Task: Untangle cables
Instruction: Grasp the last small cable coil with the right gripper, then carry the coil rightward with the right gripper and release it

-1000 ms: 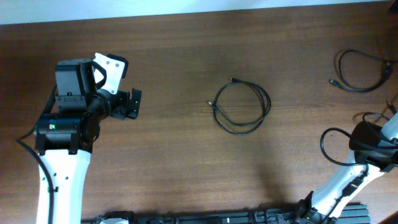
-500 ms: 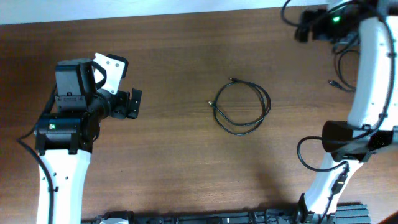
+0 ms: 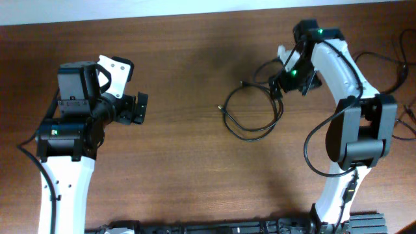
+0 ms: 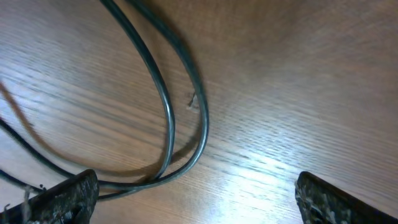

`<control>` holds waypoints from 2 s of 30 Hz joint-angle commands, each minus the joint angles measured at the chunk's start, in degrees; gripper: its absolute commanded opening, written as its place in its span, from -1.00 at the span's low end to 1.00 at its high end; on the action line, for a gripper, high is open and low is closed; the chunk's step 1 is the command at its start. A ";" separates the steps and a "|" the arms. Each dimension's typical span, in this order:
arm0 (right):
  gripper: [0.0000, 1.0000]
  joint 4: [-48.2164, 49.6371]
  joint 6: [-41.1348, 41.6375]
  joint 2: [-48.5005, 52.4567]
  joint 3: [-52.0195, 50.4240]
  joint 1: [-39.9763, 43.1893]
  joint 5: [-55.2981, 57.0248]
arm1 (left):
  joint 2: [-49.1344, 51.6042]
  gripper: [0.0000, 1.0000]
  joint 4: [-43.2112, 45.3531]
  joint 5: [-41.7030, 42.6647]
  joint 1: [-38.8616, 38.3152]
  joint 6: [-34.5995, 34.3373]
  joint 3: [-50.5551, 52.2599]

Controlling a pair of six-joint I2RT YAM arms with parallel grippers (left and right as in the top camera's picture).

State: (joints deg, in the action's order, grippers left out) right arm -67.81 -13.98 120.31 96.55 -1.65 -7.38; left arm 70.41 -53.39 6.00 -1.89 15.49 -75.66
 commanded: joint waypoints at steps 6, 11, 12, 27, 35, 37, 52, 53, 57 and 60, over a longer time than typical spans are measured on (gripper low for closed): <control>0.99 13.07 -0.57 -0.59 -10.99 -6.67 0.35 | 0.09 0.98 0.09 0.61 0.31 0.90 -0.35; 0.72 20.74 -0.57 -0.57 -15.63 -9.22 0.57 | 0.09 0.98 0.09 0.61 0.31 0.90 -0.35; 0.43 22.05 -0.57 -0.57 -16.63 -9.22 0.59 | 0.09 0.98 0.09 0.61 0.31 0.90 -0.35; -0.60 26.27 3.63 1.79 -17.92 8.15 17.97 | 0.09 0.98 0.09 0.61 0.31 0.90 -0.35; -0.36 26.29 12.74 1.79 -17.84 31.52 20.02 | 0.09 0.98 0.09 0.61 0.31 0.90 -0.35; -0.36 26.08 15.15 1.77 -17.81 35.60 18.36 | 0.09 0.98 0.09 0.61 0.31 0.90 -0.35; -0.06 14.01 12.74 -20.17 -1.97 22.32 3.93 | 0.09 0.98 0.09 0.61 0.31 0.90 -0.35; 0.03 13.94 12.79 -21.51 -1.97 19.30 3.91 | 0.09 0.98 0.09 0.61 0.31 0.90 -0.35; 0.92 13.05 13.44 -22.73 -1.99 6.03 3.89 | 0.09 0.98 0.09 0.61 0.31 0.90 -0.35; 0.99 12.92 13.40 -22.47 -2.05 -3.19 3.93 | 0.09 0.98 0.09 0.61 0.31 0.87 -0.35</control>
State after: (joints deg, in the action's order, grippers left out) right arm -54.78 -1.06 98.00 93.86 0.38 -3.44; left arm 70.41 -53.39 5.98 -1.89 15.49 -75.66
